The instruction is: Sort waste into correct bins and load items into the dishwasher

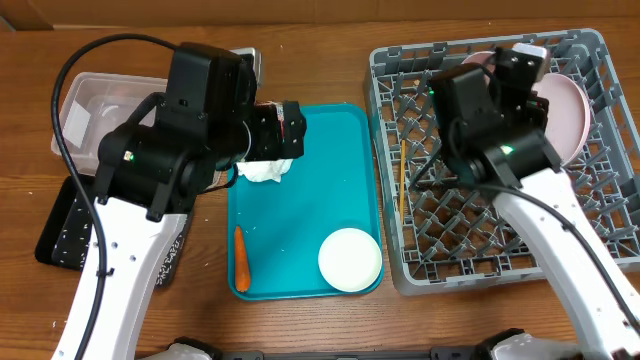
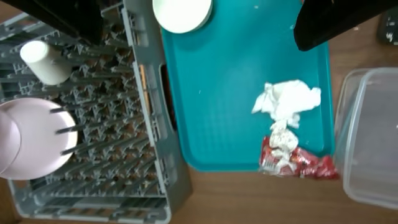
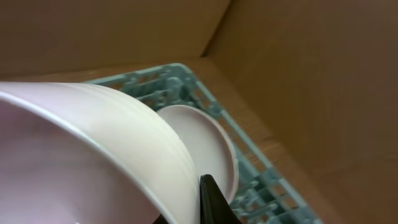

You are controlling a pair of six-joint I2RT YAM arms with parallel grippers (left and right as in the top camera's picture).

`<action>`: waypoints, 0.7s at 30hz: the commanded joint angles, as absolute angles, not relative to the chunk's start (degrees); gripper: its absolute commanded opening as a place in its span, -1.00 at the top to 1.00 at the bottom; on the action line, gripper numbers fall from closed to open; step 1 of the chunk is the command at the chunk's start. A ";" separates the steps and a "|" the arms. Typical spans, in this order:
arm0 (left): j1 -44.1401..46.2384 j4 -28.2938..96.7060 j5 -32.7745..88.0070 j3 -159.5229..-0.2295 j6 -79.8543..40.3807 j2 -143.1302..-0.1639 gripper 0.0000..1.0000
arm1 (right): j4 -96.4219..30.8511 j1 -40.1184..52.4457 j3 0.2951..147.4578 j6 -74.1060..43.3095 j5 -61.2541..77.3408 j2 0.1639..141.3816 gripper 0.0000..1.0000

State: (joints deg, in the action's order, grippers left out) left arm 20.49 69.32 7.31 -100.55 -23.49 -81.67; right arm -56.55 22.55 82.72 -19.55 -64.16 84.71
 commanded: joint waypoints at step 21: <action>20.16 75.31 4.89 -101.36 -21.58 -81.73 -1.00 | -53.89 15.35 83.64 -14.76 -71.88 109.49 0.92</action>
State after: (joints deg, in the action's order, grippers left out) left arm 20.47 75.20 5.69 -100.55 -23.33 -81.67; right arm -54.06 15.40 82.72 -14.55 -70.00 108.38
